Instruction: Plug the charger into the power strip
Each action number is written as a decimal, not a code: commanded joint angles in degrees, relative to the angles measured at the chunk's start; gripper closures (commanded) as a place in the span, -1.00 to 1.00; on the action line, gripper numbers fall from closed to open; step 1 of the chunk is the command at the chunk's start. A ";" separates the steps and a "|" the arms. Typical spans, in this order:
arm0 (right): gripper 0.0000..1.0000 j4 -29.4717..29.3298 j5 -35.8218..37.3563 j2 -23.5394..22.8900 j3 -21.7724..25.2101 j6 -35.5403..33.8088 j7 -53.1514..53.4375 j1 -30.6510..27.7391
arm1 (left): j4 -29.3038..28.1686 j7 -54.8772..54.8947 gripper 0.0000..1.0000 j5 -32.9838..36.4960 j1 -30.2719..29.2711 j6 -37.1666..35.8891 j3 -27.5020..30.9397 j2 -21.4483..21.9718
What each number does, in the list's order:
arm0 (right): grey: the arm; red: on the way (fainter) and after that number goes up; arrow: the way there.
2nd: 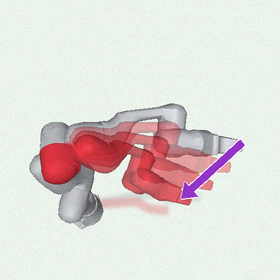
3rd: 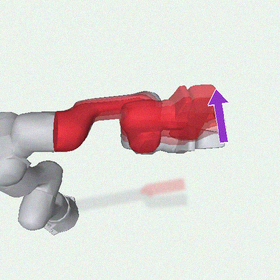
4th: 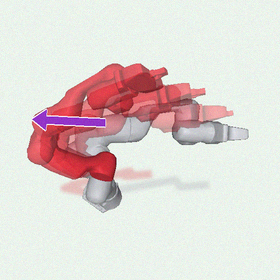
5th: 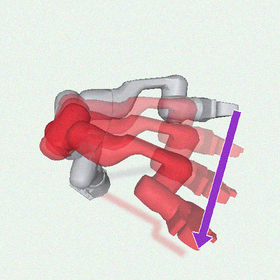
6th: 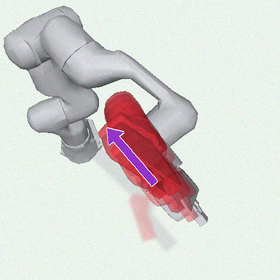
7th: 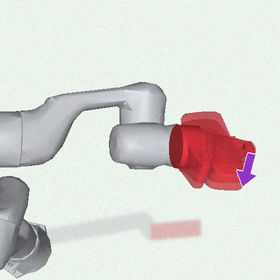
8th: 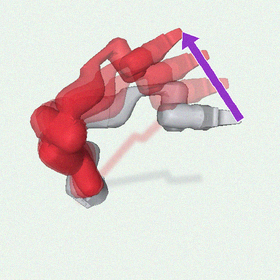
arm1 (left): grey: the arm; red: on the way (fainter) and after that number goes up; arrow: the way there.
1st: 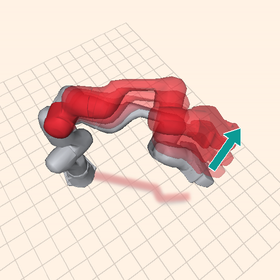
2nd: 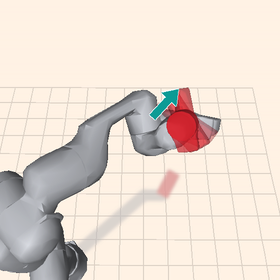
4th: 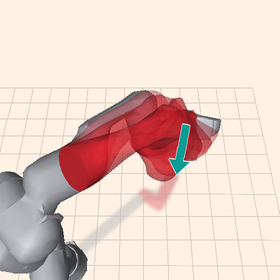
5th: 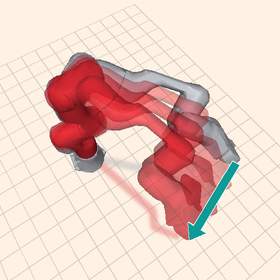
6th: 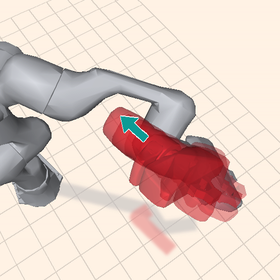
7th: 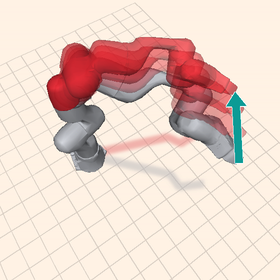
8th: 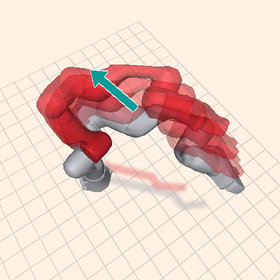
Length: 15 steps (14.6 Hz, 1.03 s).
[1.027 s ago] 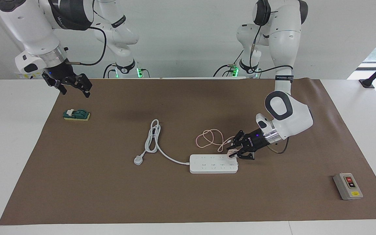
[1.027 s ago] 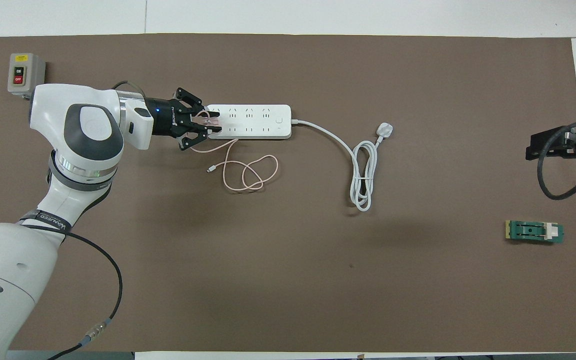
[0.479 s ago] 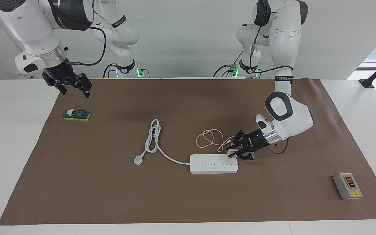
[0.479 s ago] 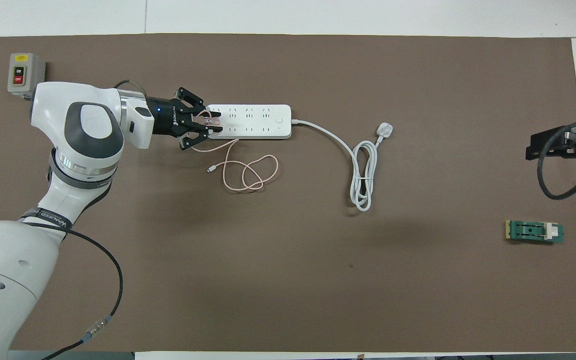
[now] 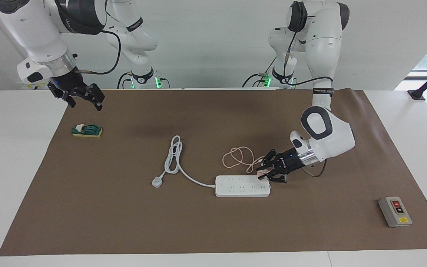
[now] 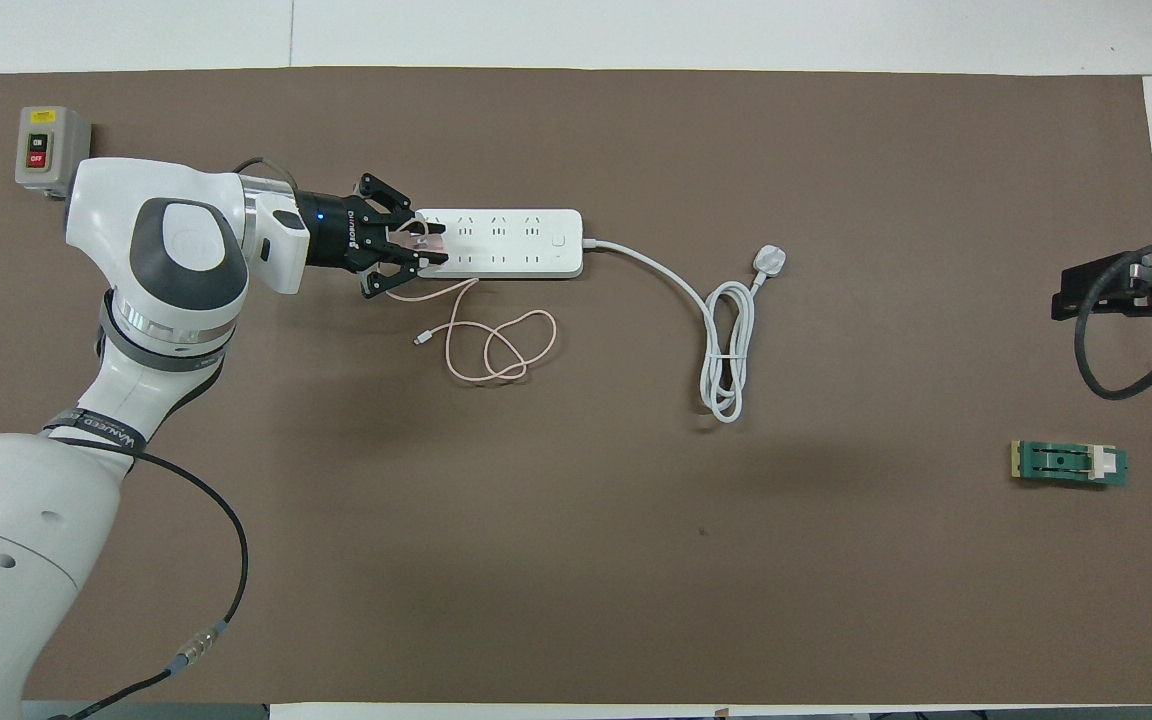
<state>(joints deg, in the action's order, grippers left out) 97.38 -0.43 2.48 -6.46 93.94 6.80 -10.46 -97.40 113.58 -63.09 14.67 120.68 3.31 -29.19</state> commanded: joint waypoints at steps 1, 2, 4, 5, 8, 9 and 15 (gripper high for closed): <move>-1.00 -0.09 0.96 0.42 -0.39 -1.04 -0.74 -0.53 | 1.86 1.03 1.00 1.13 -1.31 -3.16 -0.06 -1.40; -1.00 -0.09 0.96 0.42 -0.39 -1.04 -0.74 -0.53 | 1.87 1.03 1.00 1.21 -1.40 -3.43 -0.06 -1.40; -1.00 -0.09 0.96 0.42 -0.39 -1.04 -0.74 -0.53 | 2.21 1.03 1.00 1.39 -1.31 -3.26 0.03 -1.49; -1.00 -0.09 0.96 0.42 -0.39 -1.04 -0.74 -0.53 | 2.30 1.11 1.00 1.48 -1.31 -3.25 0.12 -1.57; -1.00 -0.09 0.96 0.42 -0.39 -1.04 -0.74 -0.53 | 3.53 2.96 1.00 2.62 -1.40 -3.52 0.03 -1.93; -1.00 -0.09 0.96 0.42 -0.39 -1.04 -0.74 -0.53 | 3.71 3.05 1.00 2.80 -1.40 -3.60 0.03 -2.10; -1.00 0.00 1.05 0.42 -0.39 -1.04 -0.74 -0.53 | 4.68 4.10 1.00 4.38 -1.31 -3.17 0.03 -2.45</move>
<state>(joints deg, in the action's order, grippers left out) 97.38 -0.43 2.48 -6.46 93.94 6.80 -10.46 -95.62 116.36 -59.56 14.02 118.32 3.28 -29.82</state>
